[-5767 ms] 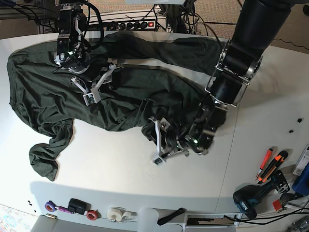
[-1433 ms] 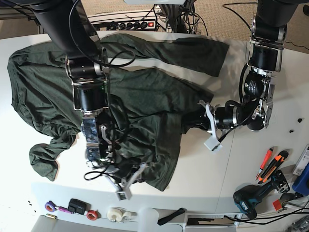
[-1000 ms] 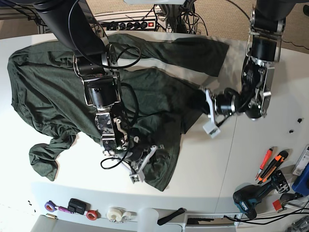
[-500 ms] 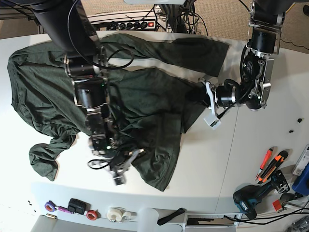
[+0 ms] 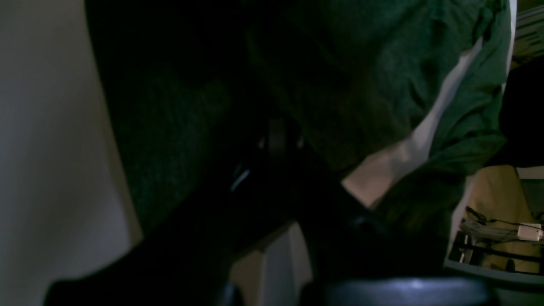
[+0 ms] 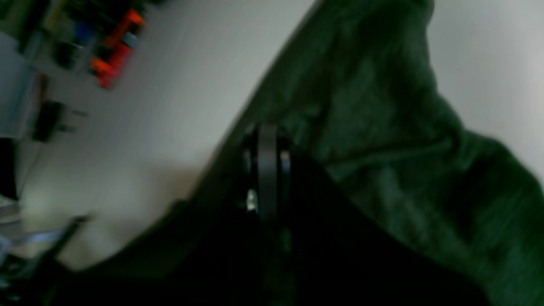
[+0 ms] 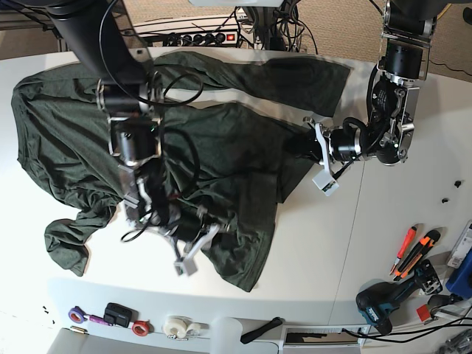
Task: Layout the t-shirt on the table in an organized manner, then fold the t-shirt properly
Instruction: 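Move the right gripper across the shirt toward the hem corner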
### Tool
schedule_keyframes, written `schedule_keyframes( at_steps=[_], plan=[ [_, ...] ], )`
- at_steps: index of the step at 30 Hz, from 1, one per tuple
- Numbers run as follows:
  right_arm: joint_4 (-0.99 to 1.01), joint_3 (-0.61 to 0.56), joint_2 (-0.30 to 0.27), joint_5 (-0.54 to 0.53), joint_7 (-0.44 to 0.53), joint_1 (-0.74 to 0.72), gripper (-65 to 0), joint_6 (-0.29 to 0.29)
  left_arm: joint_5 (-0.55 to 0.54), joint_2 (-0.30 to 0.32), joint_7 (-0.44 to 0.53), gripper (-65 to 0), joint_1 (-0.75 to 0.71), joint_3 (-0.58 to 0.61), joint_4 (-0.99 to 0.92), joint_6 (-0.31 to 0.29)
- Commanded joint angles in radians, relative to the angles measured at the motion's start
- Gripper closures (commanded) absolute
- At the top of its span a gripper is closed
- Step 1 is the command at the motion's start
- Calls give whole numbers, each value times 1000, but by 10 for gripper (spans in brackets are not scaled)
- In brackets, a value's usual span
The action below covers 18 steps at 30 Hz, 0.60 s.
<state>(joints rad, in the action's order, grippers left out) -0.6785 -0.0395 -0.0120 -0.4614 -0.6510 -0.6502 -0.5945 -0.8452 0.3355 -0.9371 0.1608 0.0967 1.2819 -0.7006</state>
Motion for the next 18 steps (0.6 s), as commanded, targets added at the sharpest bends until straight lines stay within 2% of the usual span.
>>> schedule_keyframes(
  at_steps=[1,5,11,15,18],
  plan=[
    [-13,-1,11,23,51,-33,0,31,24,11,-12,0,11,-1,8,2],
    [-13,-28,19,149,142,-9,0,135,24,11,-12,0,11,-1,8,2],
    [-13,-79,14,357,252,-10,0,346,24,14,-36,0,10,-1,8,2],
    [-13,-79,8,458,326,-18,0,416,23,16,-39,0,-8,-1,8,2],
    [-13,-79,-8,462,362,-34,0,443,22,16,-43,0,-29,-1,8,2]
  ],
)
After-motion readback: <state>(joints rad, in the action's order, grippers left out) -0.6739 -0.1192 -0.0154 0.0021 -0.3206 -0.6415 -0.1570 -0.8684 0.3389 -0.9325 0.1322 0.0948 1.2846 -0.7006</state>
